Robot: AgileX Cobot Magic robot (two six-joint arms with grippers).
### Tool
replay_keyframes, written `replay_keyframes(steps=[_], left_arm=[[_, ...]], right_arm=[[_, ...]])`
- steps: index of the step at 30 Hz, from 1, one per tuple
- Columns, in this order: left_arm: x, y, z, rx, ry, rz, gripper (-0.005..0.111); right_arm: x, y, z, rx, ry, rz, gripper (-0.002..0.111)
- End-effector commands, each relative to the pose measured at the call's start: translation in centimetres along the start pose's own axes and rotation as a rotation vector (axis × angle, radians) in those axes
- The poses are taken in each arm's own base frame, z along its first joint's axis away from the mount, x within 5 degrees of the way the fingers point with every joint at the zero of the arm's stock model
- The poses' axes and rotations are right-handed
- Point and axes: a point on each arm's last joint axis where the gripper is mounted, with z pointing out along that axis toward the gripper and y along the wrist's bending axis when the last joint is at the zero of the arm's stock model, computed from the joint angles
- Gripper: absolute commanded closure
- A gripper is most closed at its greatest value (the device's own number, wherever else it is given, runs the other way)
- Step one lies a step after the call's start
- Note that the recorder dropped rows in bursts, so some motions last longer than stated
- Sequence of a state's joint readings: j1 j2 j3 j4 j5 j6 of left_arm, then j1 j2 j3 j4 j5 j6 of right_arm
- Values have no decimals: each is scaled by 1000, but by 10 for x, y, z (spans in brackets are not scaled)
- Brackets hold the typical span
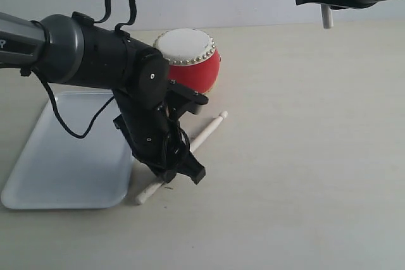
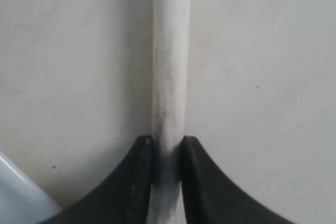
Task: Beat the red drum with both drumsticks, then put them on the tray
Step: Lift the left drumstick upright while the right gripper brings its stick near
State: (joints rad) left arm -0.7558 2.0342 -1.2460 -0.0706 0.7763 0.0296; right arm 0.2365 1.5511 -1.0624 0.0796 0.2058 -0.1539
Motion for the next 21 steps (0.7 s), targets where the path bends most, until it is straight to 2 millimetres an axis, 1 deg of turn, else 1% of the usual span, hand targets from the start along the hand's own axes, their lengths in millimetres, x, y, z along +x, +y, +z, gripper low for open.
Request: replay_keyframes(steps=[1,4,8,12,14,15,17,18,21], left_arm=[[-6,-2,-15,1,-97,16,107],[-7,-2,-26,-4,-126,29,107],[-5,-2,-46,-11,-162,47,107],[-1,-4,-76,-12,-224,70,107],[2,-3,-89,-26,-242,83,107],[6,-3,-99,-39,-249,89,107],[10,1,-113,-68,-263,89,107],[13,4,-122,-91,-276,75,107],[17,19,-143,-145,-285,1,107]], right_arm=[[-2,-1,-1,6,-21,5,108],[-2,-2,-1,6,-21,3,108],[-2,-2,-1,6,-21,0,108],[-2,-2,-1,6,-21,-2,108],[-1,-2,-1,6,-9,-19,108],[0,-1,-1,4,6,-40,108],[3,-1,-1,-4,41,-81,108],[5,0,-1,-9,60,-100,108],[10,2,-2,-41,123,-134,108]])
